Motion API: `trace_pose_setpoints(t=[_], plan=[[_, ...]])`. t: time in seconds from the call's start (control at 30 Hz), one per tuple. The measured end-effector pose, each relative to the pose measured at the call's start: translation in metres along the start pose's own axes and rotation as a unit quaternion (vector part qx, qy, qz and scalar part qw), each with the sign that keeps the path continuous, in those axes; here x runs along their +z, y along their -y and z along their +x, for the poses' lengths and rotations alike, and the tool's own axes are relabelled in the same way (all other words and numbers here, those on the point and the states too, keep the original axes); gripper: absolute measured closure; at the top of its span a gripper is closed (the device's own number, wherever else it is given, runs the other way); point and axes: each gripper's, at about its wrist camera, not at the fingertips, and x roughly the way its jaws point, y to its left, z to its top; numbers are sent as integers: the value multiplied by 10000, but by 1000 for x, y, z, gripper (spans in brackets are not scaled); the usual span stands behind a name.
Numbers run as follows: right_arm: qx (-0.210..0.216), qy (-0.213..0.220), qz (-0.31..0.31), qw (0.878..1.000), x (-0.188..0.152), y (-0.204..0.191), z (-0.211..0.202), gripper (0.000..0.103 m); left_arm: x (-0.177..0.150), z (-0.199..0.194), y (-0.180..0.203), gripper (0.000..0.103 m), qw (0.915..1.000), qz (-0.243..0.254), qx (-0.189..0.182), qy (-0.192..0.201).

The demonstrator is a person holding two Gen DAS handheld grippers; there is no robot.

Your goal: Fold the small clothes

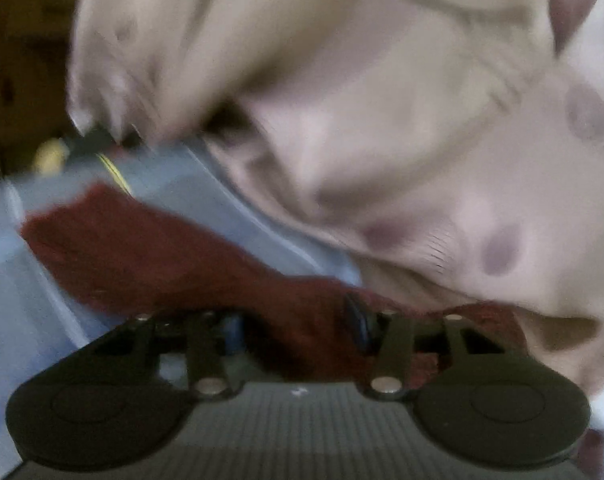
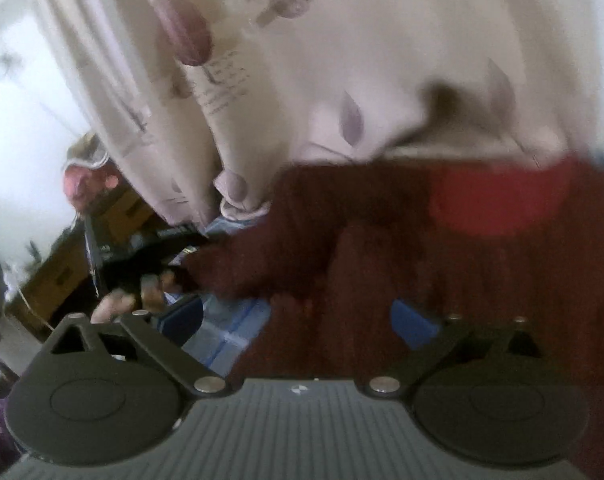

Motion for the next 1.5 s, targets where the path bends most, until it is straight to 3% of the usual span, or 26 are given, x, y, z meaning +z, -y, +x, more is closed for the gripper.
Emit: trace_pose_setpoints(t=[0.13, 0.2, 0.23, 0.3, 0.33, 0.4, 0.47, 0.53, 0.63, 0.73, 0.8, 0.83, 0.87, 0.9, 1.0, 1.07, 1.13, 1.2, 1.27, 1.37, 1.5], plan=[[-12, -64, 443, 9990, -22, 19, -6, 3, -4, -1, -11, 54, 9984, 487, 117, -270], [-39, -45, 686, 9976, -25, 28, -9, 3, -12, -22, -9, 54, 9973, 645, 73, -349], [-26, -18, 757, 9971, -27, 32, -13, 3, -12, -30, -13, 52, 9977, 532, -198, -368], [-19, 100, 767, 9970, -27, 36, -24, 3, -21, -57, -3, 34, 9939, 516, -852, -482], [-57, 160, 790, 9967, -25, 38, -28, 3, -24, -62, 6, 31, 9898, 612, -1150, -584], [-116, 263, 934, 9952, -22, 45, -38, 3, -34, -72, 31, 23, 9710, 738, -2045, -989], [-59, 402, 1231, 9916, -23, 55, -49, 3, -47, -63, 57, 23, 9549, 623, -2480, -1509], [-47, 510, 1342, 9896, -26, 61, -58, 3, -59, -43, 80, 23, 9403, 680, -2649, -2024], [-192, 590, 1297, 9896, -29, 66, -68, 3, -75, -15, 107, 23, 9167, 795, -3028, -2484], [-212, 618, 1371, 9884, -32, 75, -75, 3, -88, 5, 125, 23, 9053, 850, -3176, -2689], [-234, 648, 1378, 9881, -34, 79, -79, 3, -91, 22, 131, 26, 9068, 940, -3043, -2763], [-225, 658, 1405, 9876, -34, 81, -80, 3, -93, 28, 129, 31, 9027, 887, -3123, -2824], [-218, 672, 1429, 9872, -35, 83, -81, 3, -94, 35, 128, 52, 8956, 844, -3278, -2889], [-212, 689, 1430, 9871, -35, 83, -82, 3, -95, 40, 128, 65, 8907, 905, -3348, -2939], [-224, 713, 1376, 9877, -35, 84, -84, 2, -102, 46, 132, 79, 8892, 1156, -3299, -2950], [-289, 710, 1423, 9868, -36, 90, -84, 2, -101, 40, 135, 83, 8953, 1202, -3242, -2807], [-380, 808, 1554, 9838, -36, 99, -85, 2, -92, 29, 134, 83, 9035, 1026, -3261, -2585], [-255, 890, 1800, 9793, -33, 111, -85, 2, -81, 11, 137, 83, 9048, 958, -3466, -2279], [-140, 1038, 2064, 9729, -30, 123, -85, 2, -76, -13, 151, 83, 9069, 1551, -3463, -1833], [-363, 1162, 2416, 9627, -22, 139, -80, 1, -77, -26, 160, 83, 9044, 1774, -3470, -1738], [-657, 1466, 2834, 9455, -16, 162, -72, 2, -72, -31, 154, 82, 9197, 1653, -3298, -1346]])
